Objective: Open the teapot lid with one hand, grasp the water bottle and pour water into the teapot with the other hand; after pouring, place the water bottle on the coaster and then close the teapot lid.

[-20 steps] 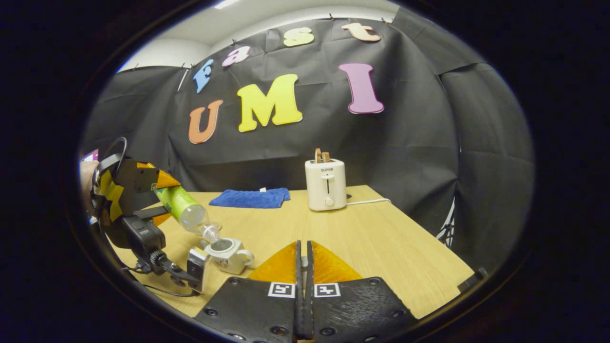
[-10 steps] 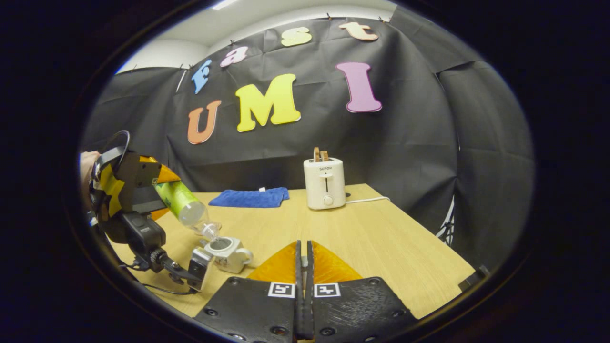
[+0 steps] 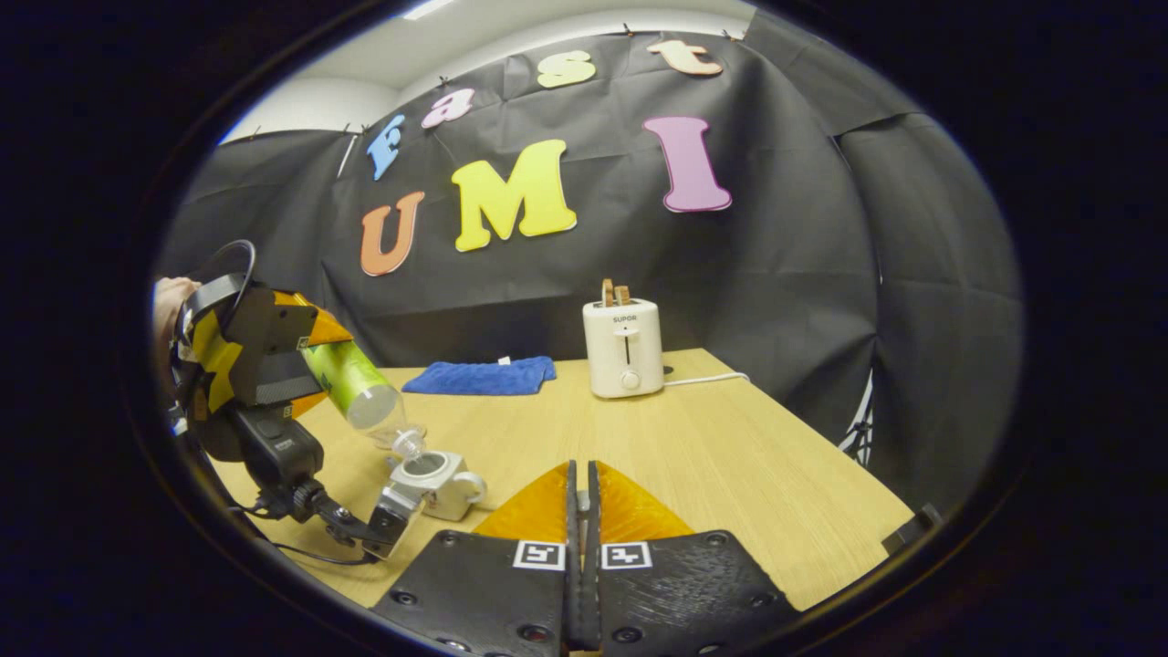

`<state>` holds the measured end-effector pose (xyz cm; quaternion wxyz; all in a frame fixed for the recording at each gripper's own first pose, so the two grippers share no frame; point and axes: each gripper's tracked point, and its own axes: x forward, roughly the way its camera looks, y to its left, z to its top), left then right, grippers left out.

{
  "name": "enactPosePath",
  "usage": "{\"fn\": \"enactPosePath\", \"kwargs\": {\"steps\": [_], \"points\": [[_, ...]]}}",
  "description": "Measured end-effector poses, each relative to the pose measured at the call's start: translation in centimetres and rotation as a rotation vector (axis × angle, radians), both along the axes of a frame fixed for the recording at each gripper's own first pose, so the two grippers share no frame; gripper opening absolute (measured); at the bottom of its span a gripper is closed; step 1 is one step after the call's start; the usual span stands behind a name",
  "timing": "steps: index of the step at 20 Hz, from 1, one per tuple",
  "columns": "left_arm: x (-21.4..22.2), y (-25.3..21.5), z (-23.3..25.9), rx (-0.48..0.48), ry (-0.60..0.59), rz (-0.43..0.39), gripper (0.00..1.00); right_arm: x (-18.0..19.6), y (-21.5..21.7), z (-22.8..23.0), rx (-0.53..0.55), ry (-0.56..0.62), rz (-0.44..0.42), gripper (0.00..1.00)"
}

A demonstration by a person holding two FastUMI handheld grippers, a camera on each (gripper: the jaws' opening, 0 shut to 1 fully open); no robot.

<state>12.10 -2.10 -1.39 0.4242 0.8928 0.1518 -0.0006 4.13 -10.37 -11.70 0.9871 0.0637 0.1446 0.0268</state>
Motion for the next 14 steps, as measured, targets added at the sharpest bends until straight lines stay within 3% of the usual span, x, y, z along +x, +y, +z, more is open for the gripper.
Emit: {"fn": "enactPosePath", "kwargs": {"steps": [8, 14], "points": [[0.06, -0.11, 0.09, 0.012, -0.001, -0.012, 0.74, 0.08, 0.13, -0.16, 0.005, 0.001, 0.001, 0.0], [-0.07, 0.45, 0.01, -0.07, -0.012, -0.002, 0.74, -0.04, -0.02, 0.14, 0.003, -0.004, -0.006, 0.0]]}}
